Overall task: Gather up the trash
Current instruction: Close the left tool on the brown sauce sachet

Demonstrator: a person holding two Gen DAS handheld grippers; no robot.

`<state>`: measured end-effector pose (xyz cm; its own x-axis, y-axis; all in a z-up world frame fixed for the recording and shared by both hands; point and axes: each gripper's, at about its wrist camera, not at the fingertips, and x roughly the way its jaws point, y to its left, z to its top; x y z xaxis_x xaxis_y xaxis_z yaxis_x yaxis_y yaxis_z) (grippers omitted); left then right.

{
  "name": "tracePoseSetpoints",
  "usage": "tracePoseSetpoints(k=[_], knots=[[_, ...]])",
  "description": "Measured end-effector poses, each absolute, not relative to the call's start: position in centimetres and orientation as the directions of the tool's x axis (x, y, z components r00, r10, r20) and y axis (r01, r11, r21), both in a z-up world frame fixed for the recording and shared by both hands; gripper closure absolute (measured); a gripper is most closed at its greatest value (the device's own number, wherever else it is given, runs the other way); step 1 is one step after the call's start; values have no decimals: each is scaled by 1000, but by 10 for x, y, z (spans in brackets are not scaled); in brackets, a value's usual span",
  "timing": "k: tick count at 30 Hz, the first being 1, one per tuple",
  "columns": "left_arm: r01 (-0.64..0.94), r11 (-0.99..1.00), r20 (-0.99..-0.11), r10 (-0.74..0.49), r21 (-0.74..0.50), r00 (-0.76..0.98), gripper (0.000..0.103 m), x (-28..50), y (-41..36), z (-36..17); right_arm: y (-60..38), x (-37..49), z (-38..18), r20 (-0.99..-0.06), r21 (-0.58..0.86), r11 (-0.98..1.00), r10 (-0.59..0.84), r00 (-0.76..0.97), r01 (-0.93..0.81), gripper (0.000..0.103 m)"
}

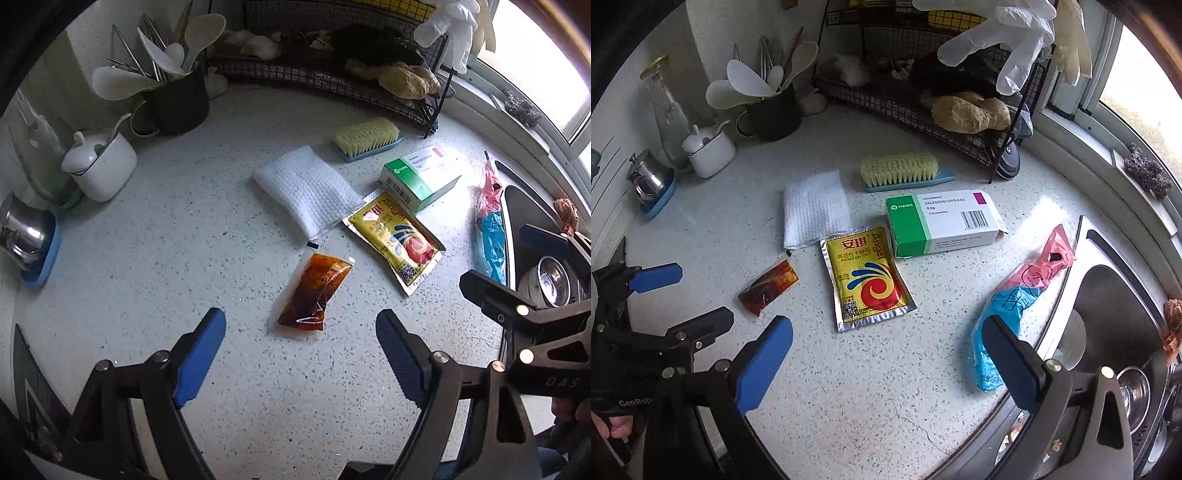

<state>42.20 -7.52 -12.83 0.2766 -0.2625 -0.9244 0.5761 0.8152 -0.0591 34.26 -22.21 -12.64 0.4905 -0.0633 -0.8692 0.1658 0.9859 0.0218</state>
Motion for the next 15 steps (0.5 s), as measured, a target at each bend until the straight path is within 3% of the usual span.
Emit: tracePoseSetpoints(k=[8,13,15], knots=[[663,739,-940,-298,-115,169,23,448,-95,-161,-229,356,-144,-893,16,966,-102,438,258,1],[699,708,-957,-259,-96,130,43,452,-102,-182,-232,356,-156,-909,16,955,-109,402,296,1],[698,710,-954,-265,-93,143,56,452,-102,-182,-231,355,-157,-912,6,956,-114,393,292,1]])
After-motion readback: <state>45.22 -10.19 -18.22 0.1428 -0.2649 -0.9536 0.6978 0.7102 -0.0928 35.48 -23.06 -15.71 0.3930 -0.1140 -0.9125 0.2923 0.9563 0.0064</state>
